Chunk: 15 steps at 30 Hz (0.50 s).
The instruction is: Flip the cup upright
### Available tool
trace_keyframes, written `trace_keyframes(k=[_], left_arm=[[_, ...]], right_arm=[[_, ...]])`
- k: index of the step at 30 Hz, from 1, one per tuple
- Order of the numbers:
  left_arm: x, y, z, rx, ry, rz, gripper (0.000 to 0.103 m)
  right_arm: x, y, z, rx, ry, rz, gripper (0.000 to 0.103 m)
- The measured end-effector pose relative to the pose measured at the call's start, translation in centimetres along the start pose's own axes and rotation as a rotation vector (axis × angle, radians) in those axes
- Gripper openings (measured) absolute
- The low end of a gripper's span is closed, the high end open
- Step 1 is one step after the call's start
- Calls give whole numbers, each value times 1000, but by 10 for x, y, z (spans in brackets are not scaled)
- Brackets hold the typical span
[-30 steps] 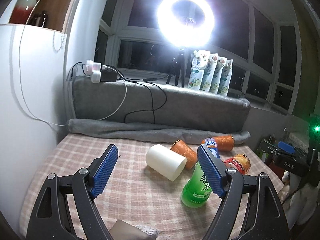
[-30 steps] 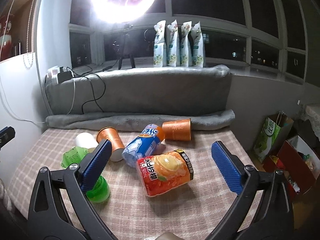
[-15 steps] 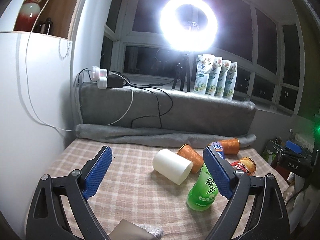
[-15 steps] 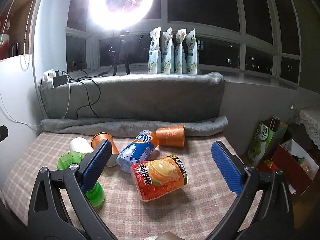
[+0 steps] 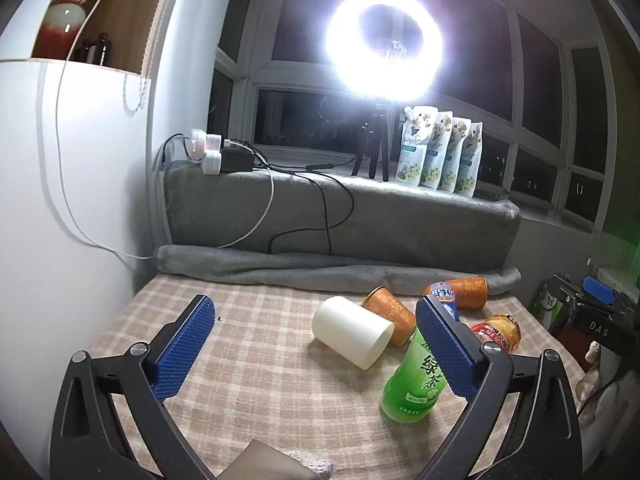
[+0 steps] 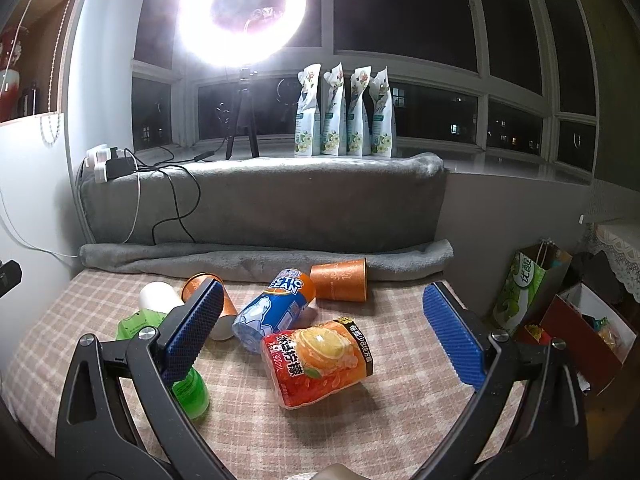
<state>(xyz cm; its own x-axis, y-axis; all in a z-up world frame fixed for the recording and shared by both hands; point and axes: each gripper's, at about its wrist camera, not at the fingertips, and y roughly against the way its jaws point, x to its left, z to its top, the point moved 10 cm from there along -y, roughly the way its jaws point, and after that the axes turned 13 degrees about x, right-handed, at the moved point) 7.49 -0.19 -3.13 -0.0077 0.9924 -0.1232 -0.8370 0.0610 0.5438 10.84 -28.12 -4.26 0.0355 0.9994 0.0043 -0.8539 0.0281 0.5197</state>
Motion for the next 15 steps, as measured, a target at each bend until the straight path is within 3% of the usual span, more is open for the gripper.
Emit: trace_keyframes(k=[15], left_arm=[[-1, -1, -1, 6, 4, -8, 101]], right_arm=[[1, 0, -1, 3, 1, -3, 102]])
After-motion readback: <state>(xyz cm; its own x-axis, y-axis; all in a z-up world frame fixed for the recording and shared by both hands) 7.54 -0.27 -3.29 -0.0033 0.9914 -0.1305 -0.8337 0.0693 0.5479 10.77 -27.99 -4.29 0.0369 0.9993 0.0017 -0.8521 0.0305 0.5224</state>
